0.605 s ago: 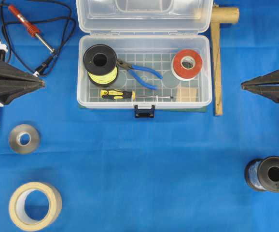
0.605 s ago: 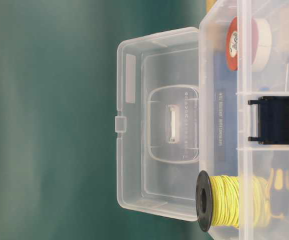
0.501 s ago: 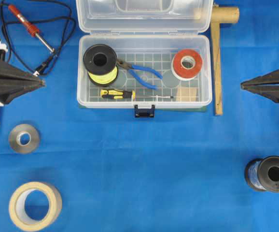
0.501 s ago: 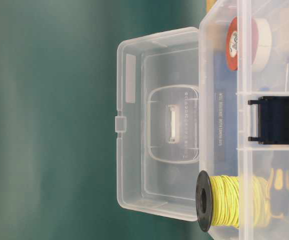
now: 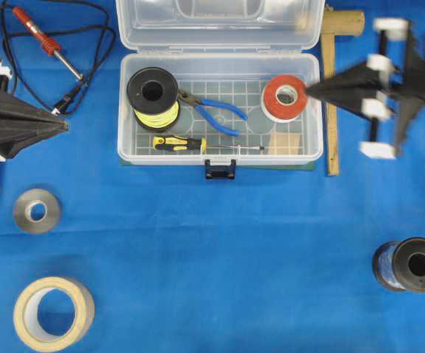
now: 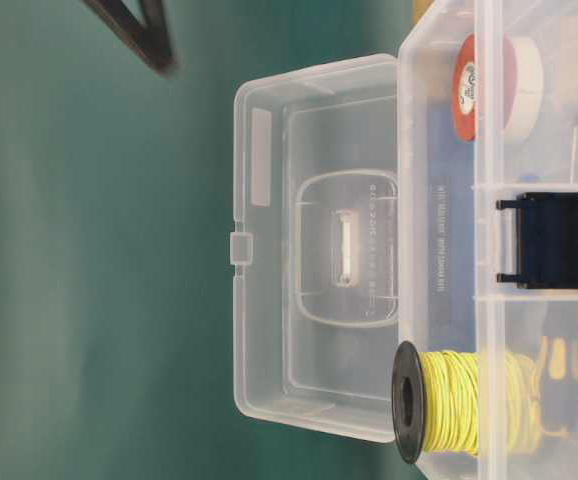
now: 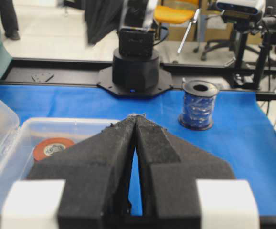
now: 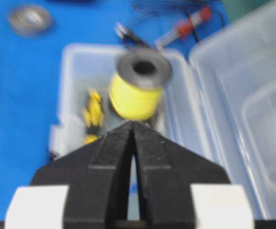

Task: Pick the nipper from the toolbox among several items.
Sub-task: 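Move the right gripper over the blue-handled pliers in the toolbox, then lower the right gripper and close it on the pliers' blue handles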

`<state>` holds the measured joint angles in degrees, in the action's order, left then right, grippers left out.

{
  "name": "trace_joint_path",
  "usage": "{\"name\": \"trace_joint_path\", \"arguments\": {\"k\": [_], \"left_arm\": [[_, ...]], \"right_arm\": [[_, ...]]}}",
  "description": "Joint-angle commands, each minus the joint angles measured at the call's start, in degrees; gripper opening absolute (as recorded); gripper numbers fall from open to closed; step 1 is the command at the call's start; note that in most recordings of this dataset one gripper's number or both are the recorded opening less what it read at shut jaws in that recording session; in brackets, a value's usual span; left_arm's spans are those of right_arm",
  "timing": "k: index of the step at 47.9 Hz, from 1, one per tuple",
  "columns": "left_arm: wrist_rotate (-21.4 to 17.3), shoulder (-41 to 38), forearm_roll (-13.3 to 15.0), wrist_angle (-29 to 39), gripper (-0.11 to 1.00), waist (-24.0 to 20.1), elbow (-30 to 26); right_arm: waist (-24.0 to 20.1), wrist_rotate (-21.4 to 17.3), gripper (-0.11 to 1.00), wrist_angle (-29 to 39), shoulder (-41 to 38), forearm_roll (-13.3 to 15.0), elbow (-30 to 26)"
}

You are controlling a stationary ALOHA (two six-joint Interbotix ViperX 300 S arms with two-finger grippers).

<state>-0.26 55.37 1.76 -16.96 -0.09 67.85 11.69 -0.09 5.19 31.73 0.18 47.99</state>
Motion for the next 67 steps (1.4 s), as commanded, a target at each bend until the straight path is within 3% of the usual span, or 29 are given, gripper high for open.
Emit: {"name": "trace_joint_path", "arguments": {"k": [1,5,14,17,30,51,57,64,67], "left_arm": [[0.1,-0.9,0.1,-0.7,0.0,-0.1,-1.2],[0.3,-0.7,0.1,-0.7,0.0,-0.1,-1.1],[0.3,-0.4,0.1,-0.6,0.0,-0.1,-1.2],[0.4,-0.4,0.1,-0.6,0.0,-0.1,-1.1],[0.5,-0.8,0.2,-0.4,0.0,-0.1,-1.1],[0.5,-0.9,0.2,-0.3,0.0,-0.1,-1.0],[0.5,-0.9,0.2,-0.3,0.0,-0.1,-1.0],[0.5,-0.9,0.3,-0.2,0.0,-0.1,-1.0],[0.5,-0.9,0.3,-0.2,0.0,-0.1,-1.0]], "right_arm": [[2.4,0.3,0.01,3.3,-5.9,0.0,-5.3],[3.9,0.5,0.11,6.6,-11.7,0.0,-9.0],[5.4,1.1,0.64,14.9,-23.1,1.9,-17.8],[5.5,1.4,0.73,17.1,-27.0,2.5,-20.8],[5.7,2.3,0.65,20.0,-39.1,2.6,-27.9],[6.0,1.9,0.61,17.3,-49.5,2.4,-29.5],[5.9,2.2,0.5,16.9,-50.4,2.4,-29.4],[5.8,2.3,0.17,17.0,-50.4,2.4,-29.4],[5.8,2.3,0.13,17.1,-50.2,2.3,-29.4]]}}
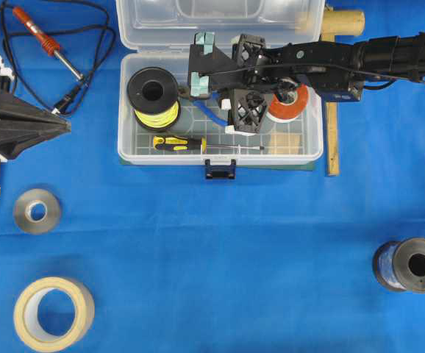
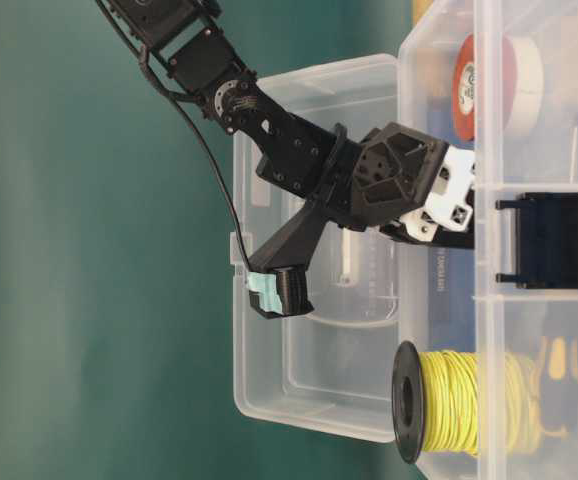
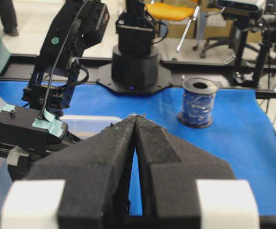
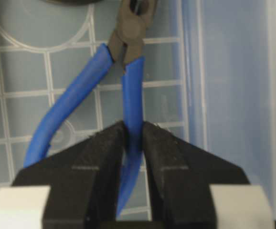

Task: Pick the nipper from the toolbox among several items.
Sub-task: 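Lower the right gripper and close it on the pliers' blue handles, then lift the pliers out of the toolbox and carry them toward the front, then lower the pliers onto the blue table and open the right gripper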

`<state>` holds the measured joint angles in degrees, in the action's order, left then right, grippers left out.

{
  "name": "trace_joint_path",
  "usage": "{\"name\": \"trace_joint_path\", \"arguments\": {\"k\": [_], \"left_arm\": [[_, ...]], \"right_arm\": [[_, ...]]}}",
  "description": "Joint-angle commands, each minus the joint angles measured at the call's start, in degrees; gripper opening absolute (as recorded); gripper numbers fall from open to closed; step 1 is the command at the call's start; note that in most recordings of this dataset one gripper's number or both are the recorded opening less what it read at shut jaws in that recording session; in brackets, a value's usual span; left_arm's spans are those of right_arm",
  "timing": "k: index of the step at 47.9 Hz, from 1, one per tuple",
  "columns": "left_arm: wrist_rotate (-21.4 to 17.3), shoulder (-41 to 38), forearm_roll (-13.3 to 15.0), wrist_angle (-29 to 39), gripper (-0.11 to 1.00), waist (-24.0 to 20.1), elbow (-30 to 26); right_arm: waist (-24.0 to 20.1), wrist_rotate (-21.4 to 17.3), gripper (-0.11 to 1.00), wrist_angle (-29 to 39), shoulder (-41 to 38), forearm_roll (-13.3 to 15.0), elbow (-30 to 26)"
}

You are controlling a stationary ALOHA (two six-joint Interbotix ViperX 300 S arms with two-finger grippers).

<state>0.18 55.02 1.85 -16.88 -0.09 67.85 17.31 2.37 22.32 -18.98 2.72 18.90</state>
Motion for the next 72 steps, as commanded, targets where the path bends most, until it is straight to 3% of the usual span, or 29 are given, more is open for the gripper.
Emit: {"name": "trace_joint_path", "arguments": {"k": [1,14,32,42,52,61,72], "left_arm": [[0.1,-0.5,0.2,-0.3,0.0,-0.1,-1.0],[0.1,-0.4,0.2,-0.3,0.0,-0.1,-0.9],[0.2,-0.3,0.2,0.7,0.0,-2.6,-0.4],[0.2,0.0,0.2,1.3,0.0,-2.8,-0.2],[0.1,0.4,0.2,1.4,0.0,-2.8,-0.2],[0.0,0.6,0.2,1.3,0.0,-2.8,-0.2],[0.1,0.6,0.2,1.2,0.0,-2.8,-0.2]], "right_arm": [[0.2,-0.2,0.13,-0.1,0.7,-0.4,-0.4],[0.2,-0.7,0.13,0.0,7.2,-0.4,0.4],[-0.8,-1.4,0.13,2.3,22.6,-0.4,3.9],[-8.3,-3.2,0.13,0.2,28.5,-0.4,8.6],[-18.0,-7.6,0.13,-3.3,29.8,-0.4,11.6],[-24.5,-10.3,0.13,-5.9,27.2,-0.4,13.0],[-27.9,-15.8,0.13,-9.7,19.7,-0.4,13.8]]}}
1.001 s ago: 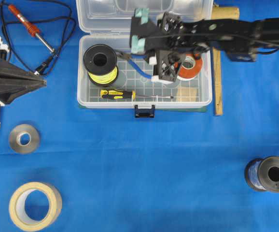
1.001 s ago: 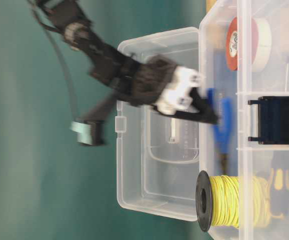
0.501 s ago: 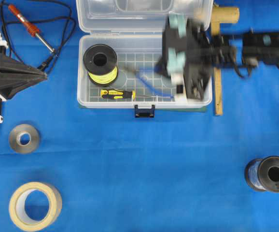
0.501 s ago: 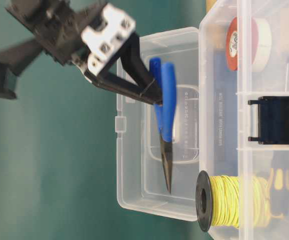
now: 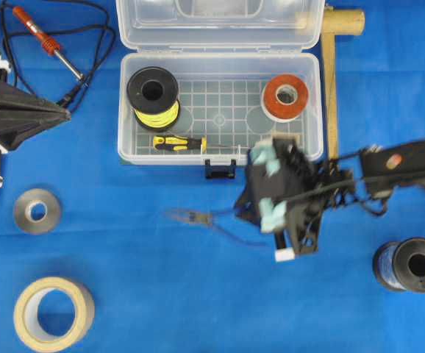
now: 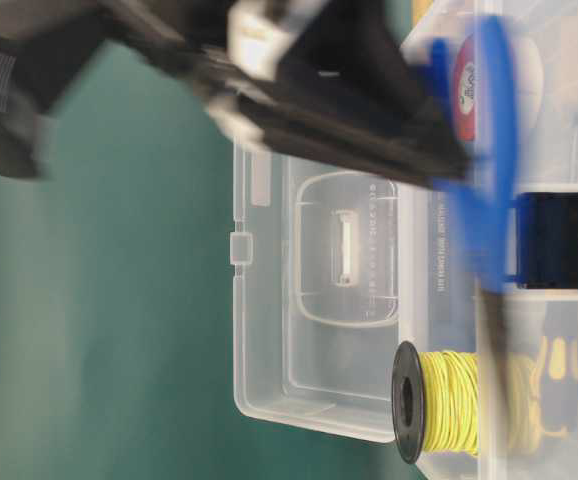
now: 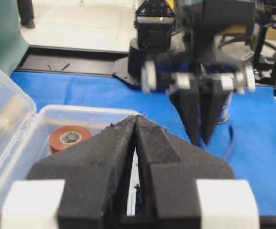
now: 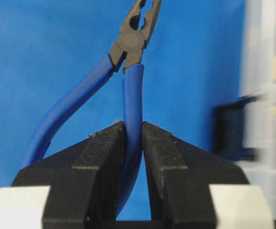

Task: Pick the nipper from the toolbox among several items.
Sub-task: 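Lower the pliers onto the blue table and open the right gripper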

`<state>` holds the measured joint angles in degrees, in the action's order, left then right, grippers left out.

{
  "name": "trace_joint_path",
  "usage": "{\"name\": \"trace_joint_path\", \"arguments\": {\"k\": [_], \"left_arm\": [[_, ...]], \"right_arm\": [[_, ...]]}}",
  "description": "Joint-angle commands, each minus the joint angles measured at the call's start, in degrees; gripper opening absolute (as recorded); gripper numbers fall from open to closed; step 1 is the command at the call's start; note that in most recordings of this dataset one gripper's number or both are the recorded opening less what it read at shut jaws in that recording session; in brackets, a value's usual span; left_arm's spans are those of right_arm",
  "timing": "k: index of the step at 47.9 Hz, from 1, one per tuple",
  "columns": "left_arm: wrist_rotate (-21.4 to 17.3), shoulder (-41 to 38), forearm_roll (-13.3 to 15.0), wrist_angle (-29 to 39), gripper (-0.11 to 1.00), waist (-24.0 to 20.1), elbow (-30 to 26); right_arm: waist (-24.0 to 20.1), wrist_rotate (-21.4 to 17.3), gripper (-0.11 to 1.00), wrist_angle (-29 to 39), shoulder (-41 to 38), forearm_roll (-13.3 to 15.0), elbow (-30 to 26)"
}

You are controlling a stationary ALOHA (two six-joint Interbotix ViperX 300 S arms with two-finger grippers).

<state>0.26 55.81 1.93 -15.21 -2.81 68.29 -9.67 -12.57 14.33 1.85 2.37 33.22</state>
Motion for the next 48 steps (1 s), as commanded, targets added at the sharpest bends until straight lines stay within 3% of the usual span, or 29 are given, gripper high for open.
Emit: {"name": "trace_joint_path", "arguments": {"k": [1,15,28,31,40,48], "left_arm": [[0.0,-0.2,0.1,-0.4,0.0,-0.1,-0.6],[0.1,-0.2,0.1,-0.6,0.0,-0.1,-0.6],[0.1,-0.2,0.1,-0.4,0.0,-0.1,-0.6],[0.1,-0.2,0.1,-0.4,0.0,-0.1,-0.6],[0.1,-0.1,0.1,-0.3,0.0,-0.1,-0.6],[0.1,-0.1,0.1,-0.3,0.0,-0.1,-0.5]], "right_arm": [[-1.0,-1.2,0.13,-1.8,-1.8,-0.1,-0.6],[-1.1,-5.0,0.13,-3.5,-10.5,-0.1,-1.1],[-0.8,-6.1,0.14,-2.5,-11.3,-0.1,-1.4],[-0.6,-6.8,0.24,-1.1,-10.1,-0.1,-1.5],[-0.4,-6.8,0.79,2.0,-1.8,0.9,-0.4],[0.0,-6.9,0.75,2.9,8.6,3.4,3.3]]}}
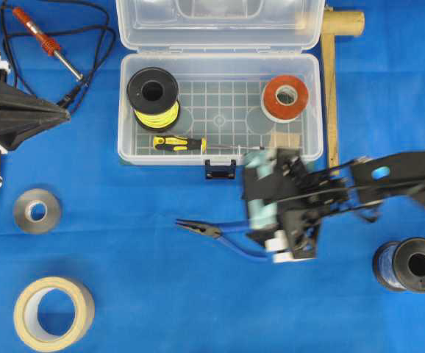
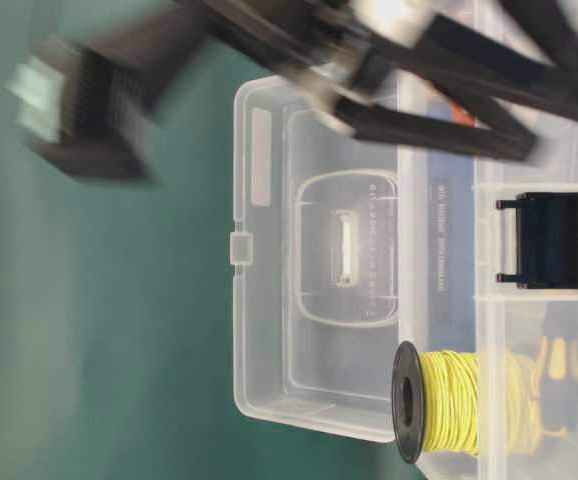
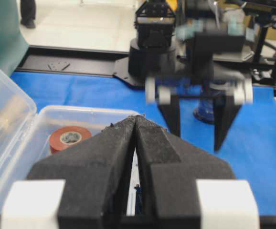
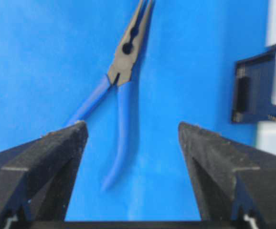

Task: Pick the nipper from the toolbox among several items.
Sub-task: 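Lower the pliers onto the blue table and open the right gripper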

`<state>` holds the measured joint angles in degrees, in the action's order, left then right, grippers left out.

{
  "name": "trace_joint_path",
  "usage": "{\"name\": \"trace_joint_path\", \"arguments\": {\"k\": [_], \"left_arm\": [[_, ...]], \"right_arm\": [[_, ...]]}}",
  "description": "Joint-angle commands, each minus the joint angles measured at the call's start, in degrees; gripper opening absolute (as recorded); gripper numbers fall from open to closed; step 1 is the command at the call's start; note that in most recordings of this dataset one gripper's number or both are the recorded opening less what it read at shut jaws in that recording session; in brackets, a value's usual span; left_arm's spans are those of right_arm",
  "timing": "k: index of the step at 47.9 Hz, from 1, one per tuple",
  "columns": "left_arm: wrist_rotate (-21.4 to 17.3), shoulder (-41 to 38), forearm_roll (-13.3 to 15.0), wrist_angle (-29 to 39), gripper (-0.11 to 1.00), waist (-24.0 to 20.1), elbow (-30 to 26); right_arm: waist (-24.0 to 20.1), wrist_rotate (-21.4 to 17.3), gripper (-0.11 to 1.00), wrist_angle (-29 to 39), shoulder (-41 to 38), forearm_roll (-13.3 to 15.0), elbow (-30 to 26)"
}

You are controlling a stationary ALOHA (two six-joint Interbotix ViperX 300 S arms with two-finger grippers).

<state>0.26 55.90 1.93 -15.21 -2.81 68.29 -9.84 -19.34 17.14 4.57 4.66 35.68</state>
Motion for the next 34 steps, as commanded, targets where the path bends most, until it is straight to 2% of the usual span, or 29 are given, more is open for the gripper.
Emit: {"name": "trace_joint_path", "arguments": {"k": [1,14,23,34], "left_arm": [[0.1,-0.3,0.1,-0.3,0.0,-0.1,-0.5],[0.2,-0.2,0.1,-0.3,0.0,-0.1,-0.4],[0.3,-0.3,0.1,-0.5,0.0,-0.1,-0.3],[0.4,-0.3,0.1,-0.6,0.0,0.3,-0.2]], "right_arm": [[0.4,-0.1,0.75,0.1,7.8,1.6,1.8],[3.7,-0.2,0.76,-0.1,27.8,3.9,14.0],[5.3,-0.2,0.76,-0.1,43.2,4.5,23.0],[8.4,-0.2,0.76,-0.2,56.5,4.5,33.0]]}}
